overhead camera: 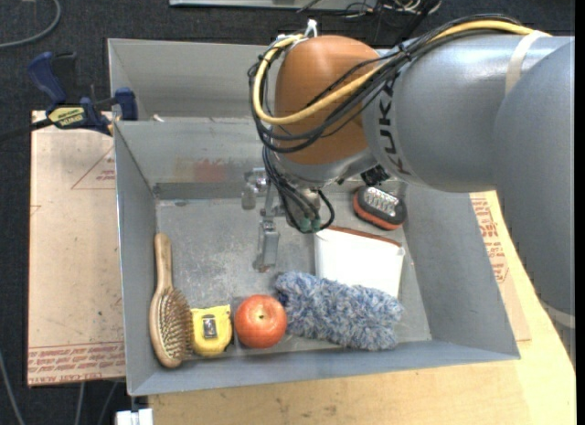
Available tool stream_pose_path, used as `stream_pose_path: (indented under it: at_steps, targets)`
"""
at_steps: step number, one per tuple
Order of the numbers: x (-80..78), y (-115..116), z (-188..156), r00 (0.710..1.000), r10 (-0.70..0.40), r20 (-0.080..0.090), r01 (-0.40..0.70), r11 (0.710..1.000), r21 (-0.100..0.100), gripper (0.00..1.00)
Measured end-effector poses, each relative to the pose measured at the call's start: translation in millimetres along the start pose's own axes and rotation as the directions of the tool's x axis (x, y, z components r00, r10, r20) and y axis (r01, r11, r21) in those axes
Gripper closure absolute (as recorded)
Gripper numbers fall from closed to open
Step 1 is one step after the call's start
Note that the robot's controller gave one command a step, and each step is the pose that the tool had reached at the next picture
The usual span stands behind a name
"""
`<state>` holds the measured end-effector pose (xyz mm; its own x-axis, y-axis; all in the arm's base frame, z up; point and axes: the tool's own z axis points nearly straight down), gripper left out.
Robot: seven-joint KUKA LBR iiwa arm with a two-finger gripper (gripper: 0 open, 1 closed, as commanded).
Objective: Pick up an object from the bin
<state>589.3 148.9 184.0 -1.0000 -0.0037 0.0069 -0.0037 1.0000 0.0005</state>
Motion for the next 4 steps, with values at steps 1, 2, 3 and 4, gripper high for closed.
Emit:
stream_pose_path:
  at_steps: [1, 2, 3, 4]
  targets:
    - [-1.6, -0.6, -4.9, 1.0, 0.003, 0.008, -0.003, 1.0, -0.001, 0.0]
    - [14.1, -21.9, 39.9, 0.999, -0.047, 0.012, 0.047, 0.999, -0.002, 0.0]
    - [51.4, -4.2, 85.2, 0.992, -0.127, 0.013, 0.127, 0.992, 0.003, 0.0]
    - [56.1, -26.5, 93.5, 0.986, -0.165, 0.039, 0.165, 0.986, -0.01, 0.0]
